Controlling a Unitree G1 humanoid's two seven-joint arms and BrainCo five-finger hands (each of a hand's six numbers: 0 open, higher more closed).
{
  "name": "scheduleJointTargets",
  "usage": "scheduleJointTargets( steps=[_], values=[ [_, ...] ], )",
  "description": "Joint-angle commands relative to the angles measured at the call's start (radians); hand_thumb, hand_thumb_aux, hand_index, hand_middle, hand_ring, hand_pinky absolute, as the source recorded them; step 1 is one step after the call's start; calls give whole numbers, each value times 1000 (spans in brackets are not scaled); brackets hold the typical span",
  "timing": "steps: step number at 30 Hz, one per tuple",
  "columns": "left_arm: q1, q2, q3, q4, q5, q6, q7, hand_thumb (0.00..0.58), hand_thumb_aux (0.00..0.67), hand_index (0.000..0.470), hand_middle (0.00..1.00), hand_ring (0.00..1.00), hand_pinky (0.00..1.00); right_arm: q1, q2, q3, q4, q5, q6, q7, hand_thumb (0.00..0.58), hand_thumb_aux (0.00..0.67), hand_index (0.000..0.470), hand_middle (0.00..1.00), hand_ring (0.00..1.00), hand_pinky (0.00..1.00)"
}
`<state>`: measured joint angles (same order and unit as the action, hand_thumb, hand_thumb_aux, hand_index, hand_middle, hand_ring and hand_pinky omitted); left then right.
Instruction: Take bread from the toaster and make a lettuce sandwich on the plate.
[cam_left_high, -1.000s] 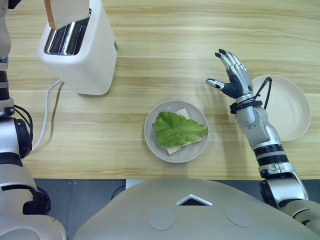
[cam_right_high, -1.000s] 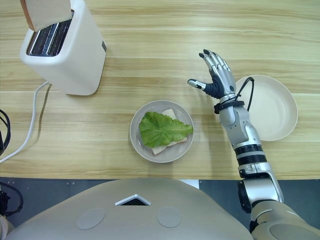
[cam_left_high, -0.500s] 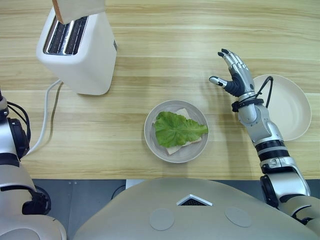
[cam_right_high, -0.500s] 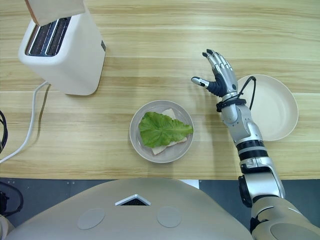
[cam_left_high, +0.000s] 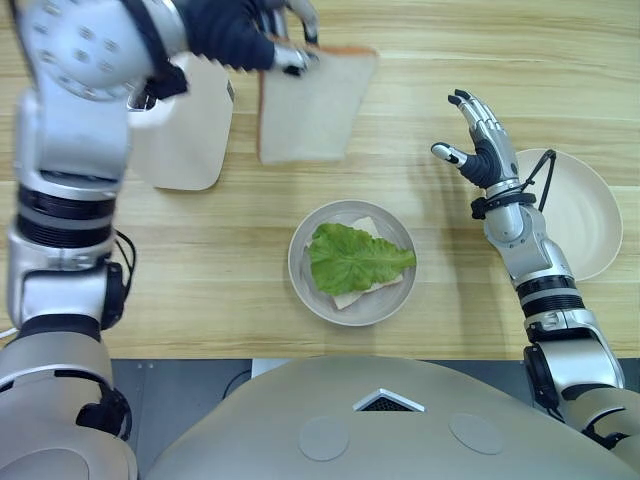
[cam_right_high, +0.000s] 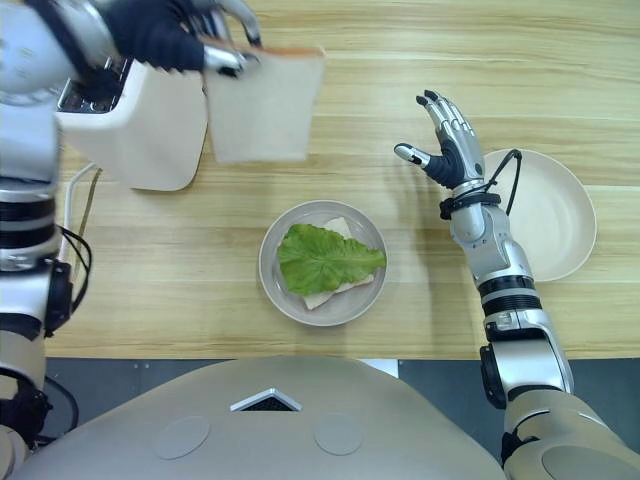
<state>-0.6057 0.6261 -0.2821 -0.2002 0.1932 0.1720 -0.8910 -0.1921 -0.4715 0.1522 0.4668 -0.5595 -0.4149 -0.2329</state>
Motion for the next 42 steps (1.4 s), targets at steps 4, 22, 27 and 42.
scheduleJointTargets(
  steps=[4, 22, 27, 42],
  values=[
    [164, -105, -123, 43, -97, 53, -63, 580, 670, 470, 1000, 1000, 1000, 32, 1, -6, -87, 16, 33, 39, 0, 0, 0, 0, 0, 0],
    [430, -144, 11, 46, -265, 241, 45, 580, 670, 470, 329, 329, 329, 50, 11, -5, -187, 18, 78, 104, 0, 0, 0, 0, 0, 0],
    [537, -113, -18, -70, -253, 290, 64, 580, 670, 470, 0, 0, 0, 34, 17, 3, -190, 18, 82, 127, 0, 0, 0, 0, 0, 0],
    [571, -91, -46, -328, -263, 443, 148, 580, 670, 470, 0, 0, 0, -12, 38, 44, -162, 11, 79, 153, 0, 0, 0, 0, 0, 0]
  ],
)
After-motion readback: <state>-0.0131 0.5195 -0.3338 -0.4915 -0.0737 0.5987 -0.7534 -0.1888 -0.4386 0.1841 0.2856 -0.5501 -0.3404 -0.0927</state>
